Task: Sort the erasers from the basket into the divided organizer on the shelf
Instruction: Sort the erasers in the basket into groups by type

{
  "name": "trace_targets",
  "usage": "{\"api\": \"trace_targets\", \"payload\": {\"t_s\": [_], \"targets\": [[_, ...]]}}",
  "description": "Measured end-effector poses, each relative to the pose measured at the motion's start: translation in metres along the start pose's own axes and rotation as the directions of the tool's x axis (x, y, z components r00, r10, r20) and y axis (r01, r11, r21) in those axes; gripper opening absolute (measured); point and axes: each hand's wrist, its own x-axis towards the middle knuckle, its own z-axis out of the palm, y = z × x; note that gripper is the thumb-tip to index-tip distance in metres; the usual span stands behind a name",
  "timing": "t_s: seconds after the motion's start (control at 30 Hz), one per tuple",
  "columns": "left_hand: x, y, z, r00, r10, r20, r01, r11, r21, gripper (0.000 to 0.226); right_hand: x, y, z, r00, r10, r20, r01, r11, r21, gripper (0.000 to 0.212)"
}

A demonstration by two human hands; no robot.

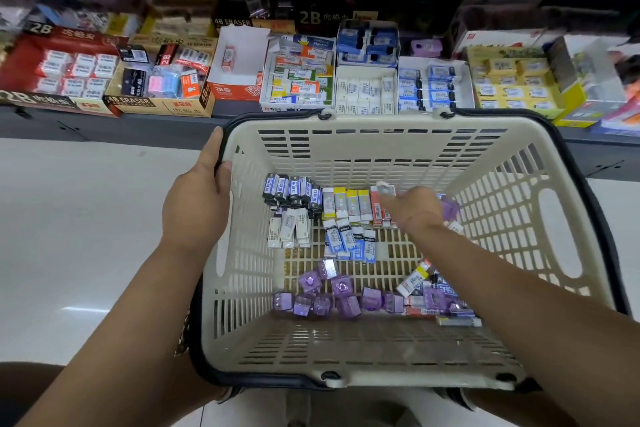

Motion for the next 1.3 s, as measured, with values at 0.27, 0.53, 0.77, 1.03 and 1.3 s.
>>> {"api": "trace_targets", "payload": {"t_s": [0.27, 0.53, 0.77, 1.03, 1.3], "targets": [[-0.001, 0.002, -0.001, 1.0, -0.001, 0.004, 0.001, 1.0, -0.005, 0.05, -0.022, -0.038, 0.065, 0.98, -0.125, 0.156, 0.122, 0.992, 0.03, 0.044], [0.002, 0.0, 0.0, 1.0, 0.021, -0.007, -0.02, 1.0, 0.016, 0.05, 0.007, 0.026, -0.029, 0.945, -0.261, 0.199, 0.274, 0.961, -0.042, 0.013], [0.0, 0.0, 0.001, 0.999, 0.027, -0.02, -0.027, 0.999, 0.02, 0.049, 0.028, 0.083, -0.059, 0.81, -0.229, 0.539, 0.577, 0.477, -0.663, 0.061], [-0.002, 0.003, 0.0, 1.0, 0.012, -0.015, -0.012, 0.999, 0.032, 0.049, 0.021, 0.086, -0.052, 0.847, -0.339, 0.408, 0.516, 0.347, -0.783, 0.042], [0.0, 0.0, 0.001, 1.0, 0.013, -0.004, -0.013, 1.0, 0.023, 0.049, -0.009, 0.015, -0.044, 0.914, -0.243, 0.324, 0.307, 0.937, -0.165, 0.035]]}}
